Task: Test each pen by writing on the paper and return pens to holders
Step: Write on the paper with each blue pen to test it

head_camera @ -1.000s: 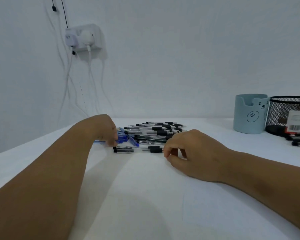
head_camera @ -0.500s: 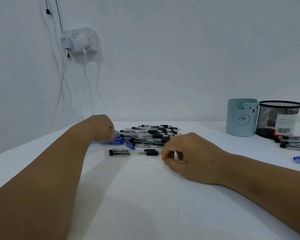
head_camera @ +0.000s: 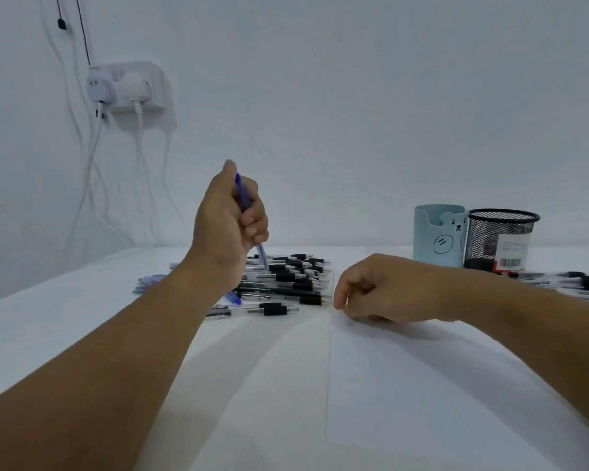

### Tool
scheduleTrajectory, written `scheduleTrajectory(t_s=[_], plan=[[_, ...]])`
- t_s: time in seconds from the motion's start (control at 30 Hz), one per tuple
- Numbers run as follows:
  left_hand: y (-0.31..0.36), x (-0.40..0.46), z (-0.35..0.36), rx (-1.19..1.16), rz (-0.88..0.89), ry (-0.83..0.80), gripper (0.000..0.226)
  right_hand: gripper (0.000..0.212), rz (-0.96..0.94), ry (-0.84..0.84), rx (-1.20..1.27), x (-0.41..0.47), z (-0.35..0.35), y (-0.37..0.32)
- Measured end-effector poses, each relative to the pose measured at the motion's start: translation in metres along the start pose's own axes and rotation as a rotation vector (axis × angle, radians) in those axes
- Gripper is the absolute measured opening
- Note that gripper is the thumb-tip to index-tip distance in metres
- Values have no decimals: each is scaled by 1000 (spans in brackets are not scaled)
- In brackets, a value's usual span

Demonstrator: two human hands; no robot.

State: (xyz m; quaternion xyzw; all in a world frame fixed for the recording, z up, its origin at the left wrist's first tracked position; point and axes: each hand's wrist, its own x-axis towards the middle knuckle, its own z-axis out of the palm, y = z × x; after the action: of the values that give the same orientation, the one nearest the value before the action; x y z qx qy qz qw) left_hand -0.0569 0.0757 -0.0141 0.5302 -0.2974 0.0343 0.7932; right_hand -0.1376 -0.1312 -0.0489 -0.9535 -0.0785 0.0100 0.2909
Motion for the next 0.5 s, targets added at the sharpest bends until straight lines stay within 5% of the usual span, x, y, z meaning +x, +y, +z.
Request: scheduleTrajectory(t_s=[0.2,0.3,0.4,0.5], plan=[[-13,-9,19,-288,-120,7,28,27,72,-132,365,-4,-18,14],[-23,-12,27,-431,-192,15,33,32,-79,129,377,-6,-4,25],[-28,-17,37,-526,-253,3,33,26,-319,463,45,-10,10,26],[-31,-22,46,-540,-285,-23,33,20,-409,580,-112,-7,11,17]])
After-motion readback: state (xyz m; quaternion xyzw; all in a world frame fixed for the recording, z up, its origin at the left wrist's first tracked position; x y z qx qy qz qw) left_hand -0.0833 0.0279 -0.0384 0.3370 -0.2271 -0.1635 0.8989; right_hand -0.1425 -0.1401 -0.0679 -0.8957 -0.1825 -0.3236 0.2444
